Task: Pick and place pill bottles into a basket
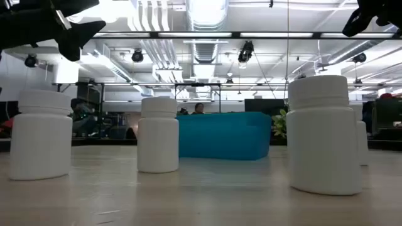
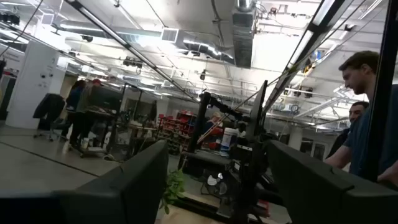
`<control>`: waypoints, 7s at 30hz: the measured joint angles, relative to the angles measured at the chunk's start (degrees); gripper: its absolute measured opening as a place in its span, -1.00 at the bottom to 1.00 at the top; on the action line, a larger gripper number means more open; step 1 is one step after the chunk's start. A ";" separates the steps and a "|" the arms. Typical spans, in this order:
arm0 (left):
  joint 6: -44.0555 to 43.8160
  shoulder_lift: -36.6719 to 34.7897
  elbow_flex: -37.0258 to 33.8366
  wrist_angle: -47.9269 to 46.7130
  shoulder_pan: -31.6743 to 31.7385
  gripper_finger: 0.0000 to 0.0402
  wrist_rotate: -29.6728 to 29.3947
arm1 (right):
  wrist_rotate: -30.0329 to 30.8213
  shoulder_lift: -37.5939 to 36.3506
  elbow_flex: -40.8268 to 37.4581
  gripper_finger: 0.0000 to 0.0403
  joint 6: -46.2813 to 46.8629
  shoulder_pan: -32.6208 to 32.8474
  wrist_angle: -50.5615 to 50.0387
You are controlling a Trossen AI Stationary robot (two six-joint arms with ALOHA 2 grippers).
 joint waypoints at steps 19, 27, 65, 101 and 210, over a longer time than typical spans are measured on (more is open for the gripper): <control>0.00 0.02 0.02 0.00 0.04 0.29 0.00 | 0.00 0.00 0.00 -0.96 0.00 0.00 0.01; 0.00 0.01 0.02 0.00 0.02 0.29 -0.02 | 0.00 0.00 0.00 -0.96 0.00 0.00 0.00; 0.00 0.01 0.00 0.01 0.00 0.29 0.00 | -0.01 0.00 0.00 -0.96 0.00 -0.01 0.00; 0.00 0.01 0.01 0.00 -0.02 0.29 0.00 | -0.02 0.02 0.00 -0.96 0.00 -0.02 0.02; -21.00 15.28 13.31 27.00 0.01 -0.95 4.96 | -5.03 77.45 107.17 -0.77 5.57 -0.99 -118.24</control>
